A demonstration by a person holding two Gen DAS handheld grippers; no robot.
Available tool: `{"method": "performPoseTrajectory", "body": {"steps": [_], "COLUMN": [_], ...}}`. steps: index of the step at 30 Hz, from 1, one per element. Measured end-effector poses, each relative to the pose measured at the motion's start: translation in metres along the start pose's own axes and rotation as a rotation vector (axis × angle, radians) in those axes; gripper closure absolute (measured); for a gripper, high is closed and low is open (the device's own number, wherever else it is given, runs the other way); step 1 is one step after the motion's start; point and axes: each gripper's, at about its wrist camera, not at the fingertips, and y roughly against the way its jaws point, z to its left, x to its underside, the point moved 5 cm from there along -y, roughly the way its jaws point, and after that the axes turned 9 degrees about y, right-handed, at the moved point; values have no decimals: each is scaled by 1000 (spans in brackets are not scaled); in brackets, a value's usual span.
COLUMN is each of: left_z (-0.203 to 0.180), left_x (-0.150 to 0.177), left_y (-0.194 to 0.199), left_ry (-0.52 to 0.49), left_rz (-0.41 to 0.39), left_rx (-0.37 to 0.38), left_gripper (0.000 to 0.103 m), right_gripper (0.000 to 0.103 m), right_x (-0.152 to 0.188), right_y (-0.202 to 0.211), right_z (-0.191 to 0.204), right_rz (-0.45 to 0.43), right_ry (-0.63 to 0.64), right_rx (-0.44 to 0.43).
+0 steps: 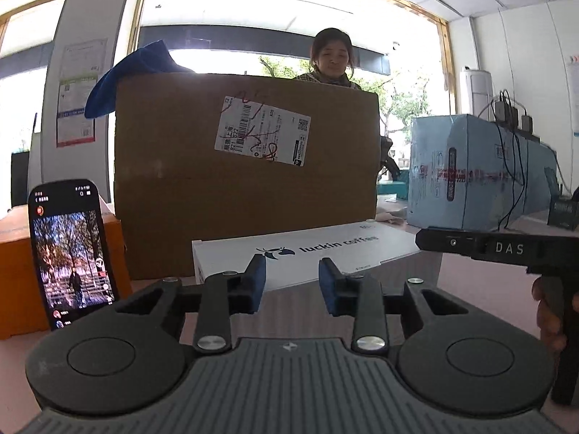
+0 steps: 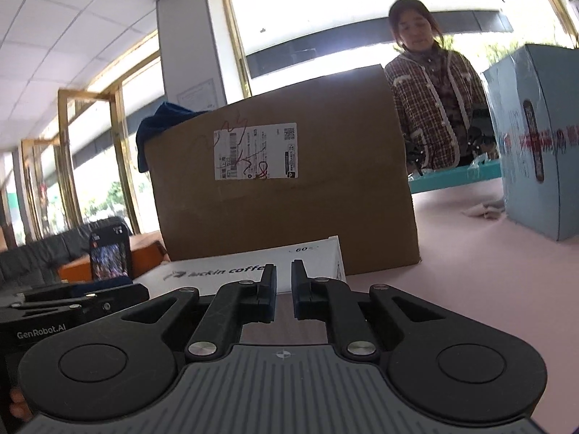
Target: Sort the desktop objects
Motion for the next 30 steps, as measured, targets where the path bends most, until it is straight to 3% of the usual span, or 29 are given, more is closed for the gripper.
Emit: {"method": "performPoseTrajectory", "body": {"steps": [10,13,15,16,17,18,19,20,21,22,26,30], "left_z": [-4,-4,-3,-4,-4,-3,-1,1,4,9,32,49], "left_x": [3,5,5,4,3,0,-4,-8,-11,-14,-26,-26], "left_y": [1,4,7,9,11,14,16,19,19,17,2,-24], "left_ry": [-37,-45,-40,-33,-17,5,24,43,73,114,300,479], "left_rz": [-4,-25,-25,-15,-18,-36,-57,-77,-86,-81,-7,141], "left_rx": [-22,-11,23,47,66,73,73,74,65,46,-6,45], "left_gripper": [73,72,57,32,10,10,10,8,6,0,0,0], "right_gripper": [95,95,91,88,75,53,41,22,15,14,3,1], "right_x": [2,2,2,1,1,0,-1,-2,-3,-3,-8,-4], "right_y": [-2,0,1,2,2,2,3,3,3,1,-20,-49], "right_z": [5,0,-11,-18,-25,-32,-39,-46,-53,-57,-57,-49], "right_rz": [-3,-27,-45,-55,-65,-78,-91,-104,-118,-119,-62,35], "right_ry": [34,-16,-119,-188,-257,-314,-371,-427,-483,-514,-510,-475], "right_rx": [27,7,-27,-46,-65,-68,-69,-70,-71,-90,-141,-170]}}
